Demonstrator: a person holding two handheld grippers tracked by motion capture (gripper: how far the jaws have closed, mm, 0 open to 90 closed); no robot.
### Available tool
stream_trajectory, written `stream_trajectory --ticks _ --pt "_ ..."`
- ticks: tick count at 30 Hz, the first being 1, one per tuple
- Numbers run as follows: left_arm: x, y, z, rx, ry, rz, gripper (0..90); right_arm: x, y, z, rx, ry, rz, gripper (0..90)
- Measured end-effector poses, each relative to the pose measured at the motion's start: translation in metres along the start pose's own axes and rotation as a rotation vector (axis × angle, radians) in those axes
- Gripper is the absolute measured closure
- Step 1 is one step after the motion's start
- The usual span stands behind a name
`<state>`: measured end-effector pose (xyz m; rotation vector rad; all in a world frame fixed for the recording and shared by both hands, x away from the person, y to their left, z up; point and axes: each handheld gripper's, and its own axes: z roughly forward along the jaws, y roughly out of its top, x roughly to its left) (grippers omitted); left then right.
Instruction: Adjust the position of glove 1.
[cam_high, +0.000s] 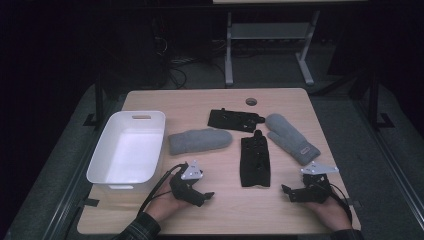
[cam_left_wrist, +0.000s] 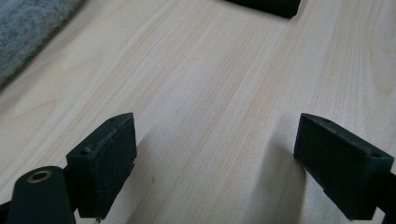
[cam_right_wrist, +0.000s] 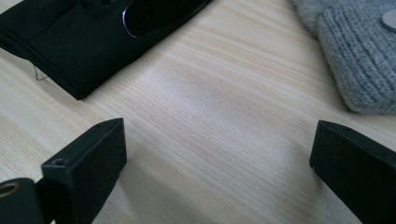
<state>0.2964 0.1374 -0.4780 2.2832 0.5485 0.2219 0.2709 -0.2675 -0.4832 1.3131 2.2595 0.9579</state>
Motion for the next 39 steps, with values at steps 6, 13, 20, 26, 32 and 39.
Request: stream_trajectory --ticks 6,13,20,26,32,39 --pt "0.001 0.008 -0.001 0.064 0.004 0.003 14.2 0.0 0.0 0.0 -0.001 0.0 -0.002 3.5" --pt "0.014 0.017 -0.009 0.117 0.026 -0.075 47.9 0.0 0.0 0.0 -0.001 0.007 -0.009 3.5" --pt "0.032 0.032 -0.014 0.114 0.086 -0.128 89.3 0.0 0.0 0.0 -0.001 0.011 -0.015 3.5" --pt "0.047 0.052 -0.012 0.075 0.159 -0.155 89.5 0.0 0.0 0.0 0.0 0.011 -0.015 3.5" --pt "0.061 0.075 -0.004 0.049 0.203 -0.145 89.5 0.0 0.001 0.0 0.001 0.013 -0.016 3.5" --pt "0.083 0.088 0.008 0.057 0.255 -0.143 89.5 0.0 0.001 0.0 0.001 0.015 -0.02 3.5"
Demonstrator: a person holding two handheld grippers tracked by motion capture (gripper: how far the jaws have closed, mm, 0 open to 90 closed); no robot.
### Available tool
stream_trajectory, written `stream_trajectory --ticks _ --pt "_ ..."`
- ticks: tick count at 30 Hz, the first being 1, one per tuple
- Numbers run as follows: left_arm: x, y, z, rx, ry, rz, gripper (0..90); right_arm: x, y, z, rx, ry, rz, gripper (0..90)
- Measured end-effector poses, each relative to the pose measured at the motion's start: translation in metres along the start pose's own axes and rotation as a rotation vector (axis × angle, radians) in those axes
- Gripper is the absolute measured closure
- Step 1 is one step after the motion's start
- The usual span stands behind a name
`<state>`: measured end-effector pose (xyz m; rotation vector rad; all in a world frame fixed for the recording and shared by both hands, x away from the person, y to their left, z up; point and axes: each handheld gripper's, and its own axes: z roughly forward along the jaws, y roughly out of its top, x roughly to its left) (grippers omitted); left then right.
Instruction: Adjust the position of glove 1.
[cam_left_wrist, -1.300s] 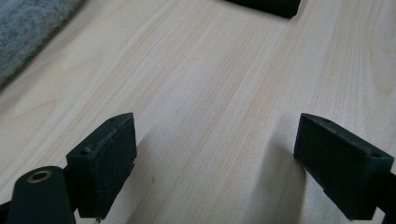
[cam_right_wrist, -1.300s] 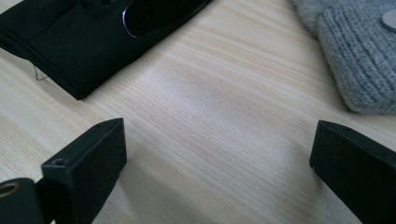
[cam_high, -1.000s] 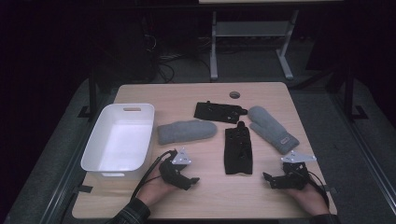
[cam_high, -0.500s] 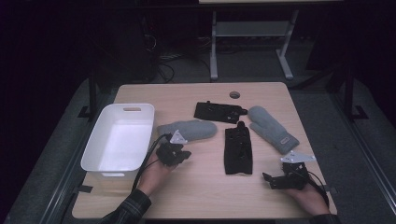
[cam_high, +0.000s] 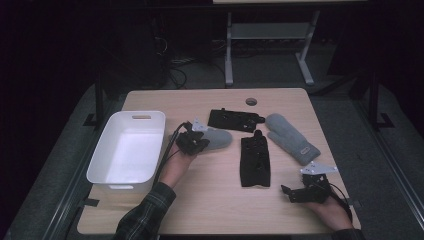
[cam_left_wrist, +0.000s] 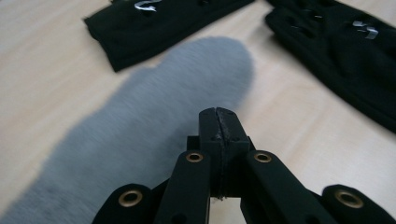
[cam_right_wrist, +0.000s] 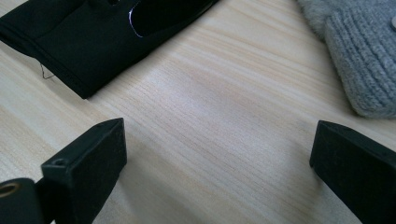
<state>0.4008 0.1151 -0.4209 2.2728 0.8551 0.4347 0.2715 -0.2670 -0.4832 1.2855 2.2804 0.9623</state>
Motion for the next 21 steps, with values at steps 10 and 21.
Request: stream_trajectory --ticks 10,21 --pt "0.018 0.001 0.024 0.045 0.052 -0.022 89.4 0.0 0.0 0.0 -0.001 0.003 -0.006 3.5" --pt "0.012 -0.009 0.033 0.074 0.012 -0.028 89.6 0.0 0.0 0.0 -0.001 0.003 -0.006 3.5"
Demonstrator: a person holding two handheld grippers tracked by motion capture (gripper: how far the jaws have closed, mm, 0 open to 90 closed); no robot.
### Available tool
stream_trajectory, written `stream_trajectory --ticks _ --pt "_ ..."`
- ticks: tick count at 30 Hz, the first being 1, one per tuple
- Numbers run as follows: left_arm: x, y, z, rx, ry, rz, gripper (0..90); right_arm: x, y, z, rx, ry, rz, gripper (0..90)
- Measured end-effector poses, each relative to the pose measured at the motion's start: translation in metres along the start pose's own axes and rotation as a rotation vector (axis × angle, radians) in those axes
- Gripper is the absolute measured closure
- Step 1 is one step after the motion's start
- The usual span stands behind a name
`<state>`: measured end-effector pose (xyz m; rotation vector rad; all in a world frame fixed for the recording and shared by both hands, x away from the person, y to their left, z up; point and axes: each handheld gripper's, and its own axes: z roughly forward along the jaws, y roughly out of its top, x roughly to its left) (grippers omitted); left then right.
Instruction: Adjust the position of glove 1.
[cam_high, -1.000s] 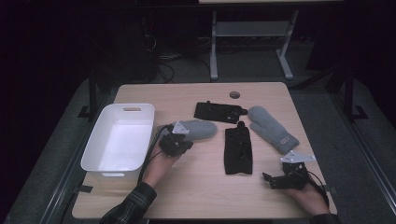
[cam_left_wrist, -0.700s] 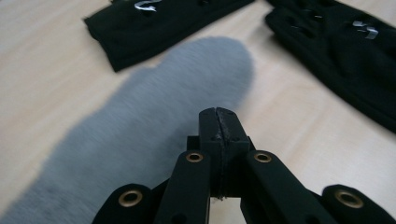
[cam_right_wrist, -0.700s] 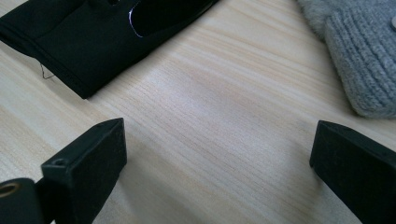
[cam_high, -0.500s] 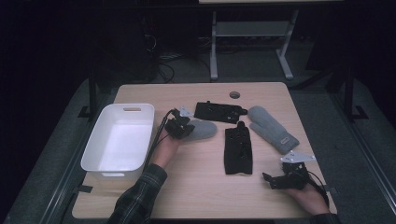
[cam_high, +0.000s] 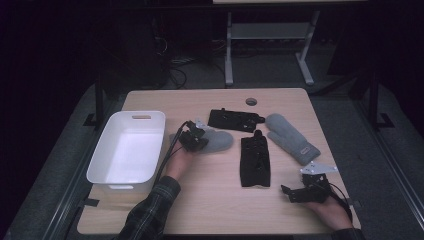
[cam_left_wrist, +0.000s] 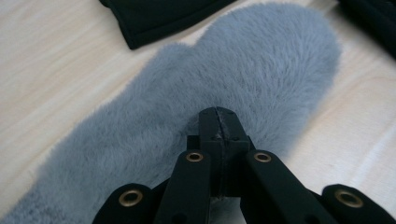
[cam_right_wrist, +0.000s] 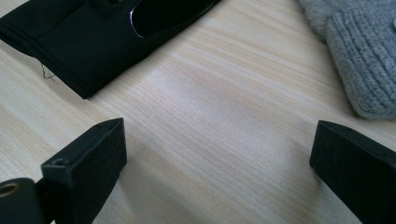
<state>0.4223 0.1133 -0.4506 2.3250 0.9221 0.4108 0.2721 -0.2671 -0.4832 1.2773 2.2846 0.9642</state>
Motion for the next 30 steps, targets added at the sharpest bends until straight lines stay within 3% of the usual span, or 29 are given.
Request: stream_trajectory --ticks 10,15,16,23,25,28,30 --pt "-0.019 -0.008 -0.009 0.012 -0.024 0.017 89.6 0.0 0.0 0.0 0.0 0.0 0.0 3.5" --pt "-0.028 -0.013 -0.014 0.011 -0.063 0.014 89.6 0.0 0.0 0.0 0.0 0.0 0.0 3.5" --pt "-0.031 -0.014 -0.017 0.018 -0.063 0.039 89.6 0.0 0.0 0.0 0.0 0.0 0.0 3.5" --pt "-0.042 -0.017 -0.024 0.019 -0.11 0.049 89.6 0.0 0.0 0.0 0.0 0.0 0.0 3.5" --pt "-0.041 -0.014 -0.03 -0.002 -0.098 0.043 89.5 0.0 0.0 0.0 0.0 0.0 -0.001 3.5" --pt "-0.032 -0.011 -0.039 -0.009 -0.014 0.035 89.5 0.0 0.0 0.0 0.0 0.0 0.0 3.5" --pt "-0.023 -0.012 -0.041 -0.017 0.01 0.0 89.6 0.0 0.0 0.0 0.0 0.0 0.0 3.5"
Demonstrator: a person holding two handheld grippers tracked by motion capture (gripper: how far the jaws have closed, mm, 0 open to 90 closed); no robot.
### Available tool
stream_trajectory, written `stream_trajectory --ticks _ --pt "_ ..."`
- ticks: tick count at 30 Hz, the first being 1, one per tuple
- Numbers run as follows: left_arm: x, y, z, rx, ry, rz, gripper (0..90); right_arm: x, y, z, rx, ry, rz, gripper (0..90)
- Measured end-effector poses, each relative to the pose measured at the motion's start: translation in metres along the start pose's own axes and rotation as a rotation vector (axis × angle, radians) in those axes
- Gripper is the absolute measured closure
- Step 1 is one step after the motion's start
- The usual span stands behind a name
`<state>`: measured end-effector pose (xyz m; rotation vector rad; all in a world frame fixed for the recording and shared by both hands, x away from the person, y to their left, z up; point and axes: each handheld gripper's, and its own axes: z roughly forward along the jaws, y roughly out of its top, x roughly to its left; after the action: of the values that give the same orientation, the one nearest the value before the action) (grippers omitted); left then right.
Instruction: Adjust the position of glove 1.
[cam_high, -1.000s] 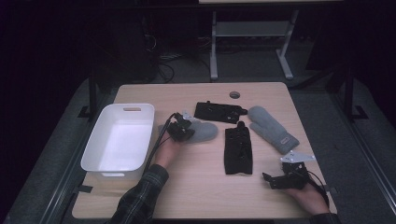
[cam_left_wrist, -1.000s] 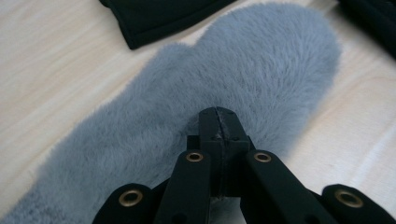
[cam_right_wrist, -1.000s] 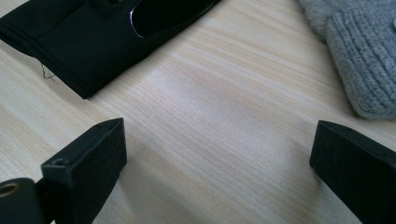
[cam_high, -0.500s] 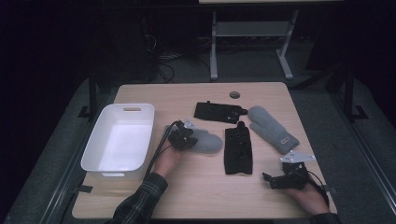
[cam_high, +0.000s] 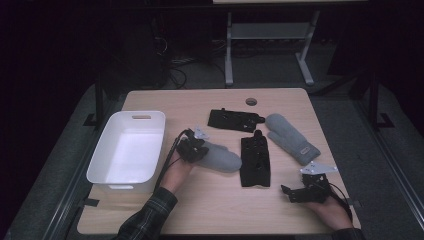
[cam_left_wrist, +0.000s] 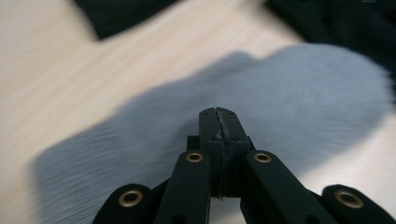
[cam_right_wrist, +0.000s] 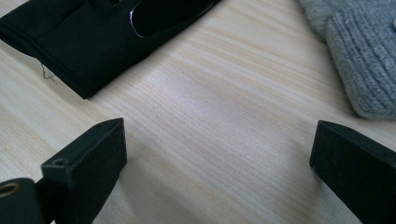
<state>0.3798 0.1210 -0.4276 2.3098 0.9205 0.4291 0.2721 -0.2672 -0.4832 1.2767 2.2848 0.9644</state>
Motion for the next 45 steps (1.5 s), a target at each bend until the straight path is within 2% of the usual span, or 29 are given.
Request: stream_trajectory --ticks 1,2,3,7,12,18,20,28,29,30,35,36,45 --pt "0.0 0.0 0.0 0.0 0.0 0.0 89.5 0.0 0.0 0.0 0.0 0.0 0.0 3.5" --pt "0.009 -0.002 0.0 0.001 0.024 -0.034 89.5 0.0 0.0 0.0 0.0 0.0 0.0 3.5" --pt "0.012 -0.003 0.0 0.002 0.032 -0.048 89.5 0.0 0.0 0.0 0.0 0.0 0.0 3.5" --pt "0.015 -0.008 0.008 0.035 0.036 -0.063 89.6 0.0 0.0 0.0 0.0 0.0 0.0 3.5" --pt "0.007 -0.009 0.01 0.057 0.039 -0.041 89.6 0.0 0.0 0.0 0.0 0.0 0.0 3.5" --pt "-0.008 -0.015 0.006 0.089 0.008 -0.003 89.6 0.0 0.0 0.0 0.0 0.0 0.0 3.5" --pt "-0.012 -0.018 0.004 0.102 -0.005 0.018 89.6 0.0 0.0 0.0 0.0 0.0 0.0 3.5" --pt "-0.022 -0.028 -0.006 0.114 -0.095 0.037 89.6 0.0 0.0 0.0 0.0 0.0 0.0 3.5" --pt "-0.022 -0.028 -0.006 0.114 -0.095 0.037 89.6 0.0 0.0 0.0 0.001 0.0 0.001 3.5" --pt "-0.026 -0.03 -0.008 0.121 -0.115 0.041 89.6 0.0 0.0 0.0 0.0 0.0 0.001 3.5" --pt "-0.033 -0.034 -0.012 0.126 -0.141 0.05 89.6 0.0 0.0 0.0 0.001 0.0 0.001 3.5" --pt "-0.036 -0.037 -0.013 0.122 -0.162 0.052 89.6 0.0 0.0 0.0 0.0 0.0 0.001 3.5" --pt "-0.054 -0.046 -0.023 0.131 -0.261 0.08 89.6 0.0 0.0 0.0 0.001 0.0 0.001 3.5"
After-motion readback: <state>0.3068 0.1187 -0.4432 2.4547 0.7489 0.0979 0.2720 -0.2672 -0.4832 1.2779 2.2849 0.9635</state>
